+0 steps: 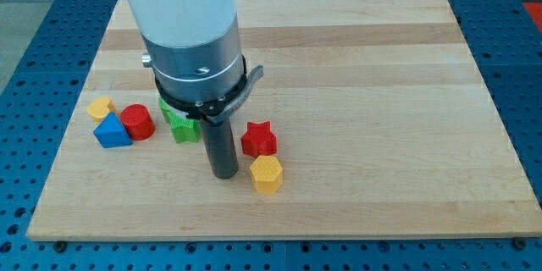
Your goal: Slide the yellow hexagon towards the bottom right
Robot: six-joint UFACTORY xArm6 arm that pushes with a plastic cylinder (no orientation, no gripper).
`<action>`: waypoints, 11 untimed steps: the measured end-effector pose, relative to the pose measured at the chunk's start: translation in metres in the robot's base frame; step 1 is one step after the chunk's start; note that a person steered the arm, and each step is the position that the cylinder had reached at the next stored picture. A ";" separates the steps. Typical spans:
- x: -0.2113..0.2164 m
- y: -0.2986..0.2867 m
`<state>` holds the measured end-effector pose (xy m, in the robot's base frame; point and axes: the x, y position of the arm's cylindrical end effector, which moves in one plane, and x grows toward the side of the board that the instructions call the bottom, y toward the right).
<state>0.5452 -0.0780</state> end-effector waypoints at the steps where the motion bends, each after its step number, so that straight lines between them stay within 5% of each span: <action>1: 0.000 0.000; 4: 0.019 0.024; 6: 0.012 0.109; 11: 0.017 0.202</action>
